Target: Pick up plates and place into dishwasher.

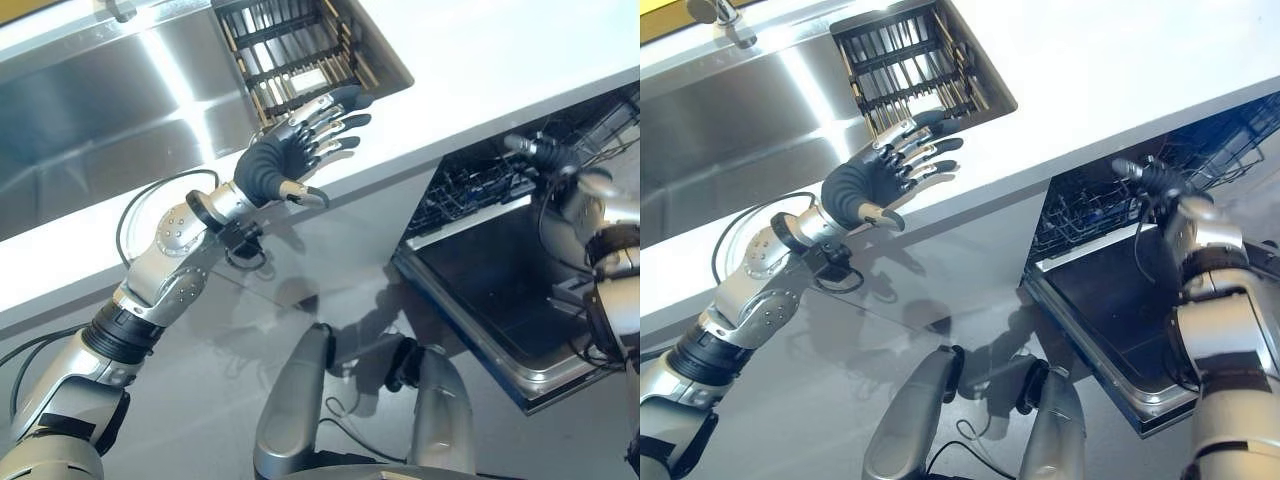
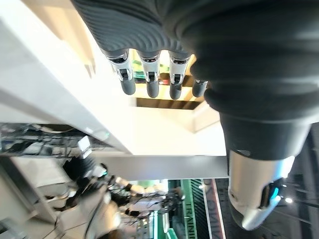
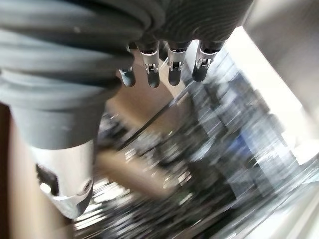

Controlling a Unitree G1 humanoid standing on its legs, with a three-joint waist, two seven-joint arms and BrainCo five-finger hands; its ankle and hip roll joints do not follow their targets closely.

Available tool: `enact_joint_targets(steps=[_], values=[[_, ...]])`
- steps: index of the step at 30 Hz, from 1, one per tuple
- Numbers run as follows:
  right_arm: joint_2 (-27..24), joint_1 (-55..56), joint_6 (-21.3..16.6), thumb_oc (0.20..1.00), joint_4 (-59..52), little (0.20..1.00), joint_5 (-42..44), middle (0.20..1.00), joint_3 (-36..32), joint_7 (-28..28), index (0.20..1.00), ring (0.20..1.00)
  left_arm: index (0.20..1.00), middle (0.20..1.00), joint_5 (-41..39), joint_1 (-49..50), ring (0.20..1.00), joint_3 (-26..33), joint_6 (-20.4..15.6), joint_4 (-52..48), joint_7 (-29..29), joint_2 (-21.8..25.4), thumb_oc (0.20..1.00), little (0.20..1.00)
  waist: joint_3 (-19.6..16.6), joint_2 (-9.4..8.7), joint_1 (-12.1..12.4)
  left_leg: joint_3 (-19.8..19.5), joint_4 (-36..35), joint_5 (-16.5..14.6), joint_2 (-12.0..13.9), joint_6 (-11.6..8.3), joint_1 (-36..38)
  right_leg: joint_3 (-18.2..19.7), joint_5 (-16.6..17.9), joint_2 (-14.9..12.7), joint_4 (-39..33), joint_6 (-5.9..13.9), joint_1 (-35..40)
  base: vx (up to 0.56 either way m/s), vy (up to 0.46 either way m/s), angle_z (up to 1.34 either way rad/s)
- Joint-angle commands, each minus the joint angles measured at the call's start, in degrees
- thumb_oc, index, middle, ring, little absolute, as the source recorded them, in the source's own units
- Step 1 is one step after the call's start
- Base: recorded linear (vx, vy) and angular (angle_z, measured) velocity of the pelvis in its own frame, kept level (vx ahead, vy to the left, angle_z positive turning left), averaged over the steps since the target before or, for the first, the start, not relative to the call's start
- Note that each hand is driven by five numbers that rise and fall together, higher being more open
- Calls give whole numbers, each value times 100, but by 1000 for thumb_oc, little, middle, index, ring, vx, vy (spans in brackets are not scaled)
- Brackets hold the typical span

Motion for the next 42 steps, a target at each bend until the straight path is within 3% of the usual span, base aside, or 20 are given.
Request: enact_joint_targets(steps=[1,2,5,10,13,15,20,25,27,30,33,35,37,41,42], values=[[-491,1040,-435,1000,-693,1000,-110,1000,-421,-377,1000,1000,1000,1000,410,758,1000,263,-537,-144,232,-156,1000,1000,52,-52,-348,703,-128,-496,103,641,378,269,-266,344,38,-321,421,-58,127,-25],[-506,1360,-447,1000,-853,1000,-67,1000,-620,-568,1000,1000,1000,1000,489,835,1000,254,-610,-192,260,-180,1000,1000,64,-85,-415,755,-111,-542,121,661,418,301,-256,359,8,-307,446,-58,135,-31],[-499,2459,-1018,1000,-1250,1000,171,1000,-1446,-1320,1000,1000,1000,1000,636,1086,1000,288,-731,-295,390,-300,1000,1000,85,-165,-651,873,-33,-710,149,700,532,404,-228,418,-116,-276,556,-25,123,-20],[40,3500,-1940,1000,-1858,1000,-41,1000,-2580,-3411,1000,1000,1000,1000,985,1353,1000,211,-899,-199,419,-652,1000,1000,68,-203,-996,1063,23,-908,210,731,734,585,-185,517,-260,-190,685,-7,106,-13],[295,3569,-2107,1000,-1688,1000,716,1000,-2973,-3720,1000,1000,1000,1000,1003,1387,1000,69,-944,-190,370,-782,1000,1000,41,-142,-1073,1125,-35,-944,212,721,862,618,-142,533,-404,-154,806,20,85,-16],[475,3518,-2111,1000,-1277,1000,1450,1000,-3162,-3402,1000,1000,1000,1000,991,1326,1000,-46,-934,-151,386,-847,1000,1000,14,-81,-1083,1122,-96,-950,195,704,949,628,-113,529,-511,-130,902,48,57,-7],[815,3300,-1620,1000,-382,1000,2343,1000,-3031,-2673,1000,1000,1000,1000,884,1057,1000,-304,-839,-177,494,-904,1000,1000,-15,66,-1001,1076,-158,-911,126,685,1039,625,-69,494,-619,-124,1032,36,26,-20],[1212,2999,-794,1000,300,1000,3420,1000,-2526,-1107,1000,1000,1000,1000,779,750,1000,-459,-657,-240,609,-921,1000,1000,34,259,-858,964,47,-932,-2,728,864,615,-193,459,-318,-203,853,-14,-8,-7],[1342,2814,-531,1000,411,1000,3708,1000,-2318,-722,1000,1000,1000,1000,719,702,1000,-458,-599,-224,600,-900,1000,1000,43,314,-803,921,138,-931,-38,724,775,601,-255,436,-168,-236,759,-7,-12,-2],[1488,2492,-370,1000,670,1000,3713,1000,-2059,-79,1000,1000,1000,1000,635,634,1000,-479,-495,-253,550,-933,1000,1000,72,421,-698,856,237,-922,-97,720,669,568,-332,381,37,-271,630,-28,-42,8],[1563,2042,-189,1000,624,1000,3992,1000,-1830,1067,1000,1000,1000,1000,553,645,1000,-477,-490,-284,442,-910,1000,1000,107,514,-589,784,313,-888,-158,705,561,522,-378,305,210,-290,507,-35,-32,10],[1584,1777,-165,1000,434,1000,4035,1000,-1610,1953,1000,1000,1000,1000,501,722,1000,-388,-487,-283,300,-912,1000,1000,120,552,-524,739,293,-842,-176,685,552,493,-388,274,262,-301,483,-5,-10,-4],[1602,1592,-243,1000,-26,1000,4211,1000,-1394,2416,1000,1000,1000,1000,425,819,1000,-289,-568,-237,141,-847,1000,1000,130,559,-497,718,268,-807,-176,675,551,463,-401,244,289,-305,477,-6,-19,-16],[1754,1415,-530,1000,-1242,1000,4373,1000,-1005,2880,1000,1000,1000,1000,532,989,1000,-62,-572,-141,-181,-763,1000,1000,83,504,-426,655,184,-747,-161,648,582,409,-400,209,291,-279,511,17,-43,-25],[1782,1393,-566,1000,-1611,1000,4393,1000,-937,2770,1000,1000,1000,1000,556,1011,1000,-25,-529,-140,-247,-735,1000,1000,65,475,-416,639,160,-734,-155,639,591,396,-391,210,268,-272,534,23,-77,-30]])
